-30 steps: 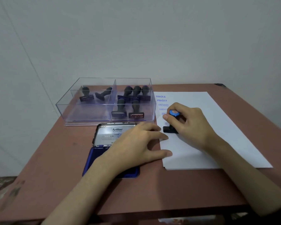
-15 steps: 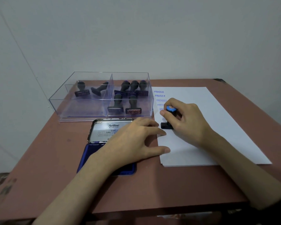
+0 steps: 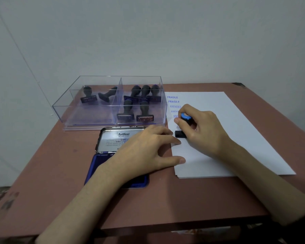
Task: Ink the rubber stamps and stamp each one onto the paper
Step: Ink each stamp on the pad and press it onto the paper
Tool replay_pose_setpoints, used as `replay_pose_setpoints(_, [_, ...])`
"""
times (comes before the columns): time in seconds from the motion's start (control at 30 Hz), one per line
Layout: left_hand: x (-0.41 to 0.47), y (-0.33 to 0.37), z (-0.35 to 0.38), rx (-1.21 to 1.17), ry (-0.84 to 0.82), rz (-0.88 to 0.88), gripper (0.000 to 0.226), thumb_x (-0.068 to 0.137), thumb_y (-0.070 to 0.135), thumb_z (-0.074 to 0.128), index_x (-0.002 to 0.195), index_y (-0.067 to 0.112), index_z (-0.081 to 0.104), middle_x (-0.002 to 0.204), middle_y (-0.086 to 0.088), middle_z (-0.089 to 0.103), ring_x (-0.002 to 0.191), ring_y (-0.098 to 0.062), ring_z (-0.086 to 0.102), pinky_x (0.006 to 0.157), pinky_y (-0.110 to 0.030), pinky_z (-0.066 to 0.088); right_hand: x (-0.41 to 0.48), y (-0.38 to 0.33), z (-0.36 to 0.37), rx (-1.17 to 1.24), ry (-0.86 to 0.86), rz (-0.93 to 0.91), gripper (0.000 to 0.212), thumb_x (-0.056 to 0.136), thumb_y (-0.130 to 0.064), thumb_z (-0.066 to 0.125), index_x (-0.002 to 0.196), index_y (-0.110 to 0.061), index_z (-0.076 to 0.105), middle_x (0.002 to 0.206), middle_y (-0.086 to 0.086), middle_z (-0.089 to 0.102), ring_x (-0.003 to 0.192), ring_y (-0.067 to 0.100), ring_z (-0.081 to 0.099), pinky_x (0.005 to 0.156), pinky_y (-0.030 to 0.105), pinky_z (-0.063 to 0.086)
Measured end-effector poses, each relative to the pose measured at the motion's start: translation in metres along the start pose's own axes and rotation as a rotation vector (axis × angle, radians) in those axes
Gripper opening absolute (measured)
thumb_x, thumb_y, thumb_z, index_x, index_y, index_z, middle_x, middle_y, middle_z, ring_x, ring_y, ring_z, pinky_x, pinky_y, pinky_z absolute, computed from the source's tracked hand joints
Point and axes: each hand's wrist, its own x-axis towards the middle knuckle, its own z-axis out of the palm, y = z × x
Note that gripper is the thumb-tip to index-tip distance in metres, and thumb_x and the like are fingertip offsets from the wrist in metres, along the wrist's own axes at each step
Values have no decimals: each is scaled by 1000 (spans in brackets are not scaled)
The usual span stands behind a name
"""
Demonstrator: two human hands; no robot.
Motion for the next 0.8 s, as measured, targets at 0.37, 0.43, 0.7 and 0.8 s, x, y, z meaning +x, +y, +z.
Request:
replay_pose_setpoints(0.37, [0, 1, 1, 10, 9, 3, 52, 79, 61, 54, 124, 36, 55, 132, 14, 46, 122, -2, 36, 101, -26, 36, 0, -2, -1, 11, -5, 44, 16, 90, -23, 56, 79, -18, 45, 56, 8, 54, 51, 25, 44, 52, 20, 32])
replay_pose_setpoints(0.43, [1, 0, 1, 10, 10, 3, 52, 79, 61, 55, 124, 35, 55, 132, 13, 46, 122, -2, 35, 101, -27, 36, 0, -3, -1, 25, -5, 66, 16, 90, -24, 56, 79, -17, 46, 60, 10, 57, 53, 26, 46, 54, 24, 34])
replay_pose_setpoints(0.7, [0, -1, -1, -23, 47, 21, 48, 84, 55, 52, 124, 28, 57, 128, 11, 50, 120, -5, 40, 100, -27, 37, 7, 3, -3, 343, 41, 375, 19, 89, -23, 60, 76, -11, 53, 63, 3, 51, 57, 12, 41, 59, 26, 38])
replay_pose_setpoints(0.8, [-8, -9, -12, -60, 177, 10, 38, 89, 50, 48, 112, 24, 64, 115, 10, 59, 107, -7, 49, 93, -22, 38, 11, 4, -11, 561, 111, 508, 23, 87, -23, 61, 72, -10, 52, 54, -1, 48, 51, 13, 42, 54, 28, 33])
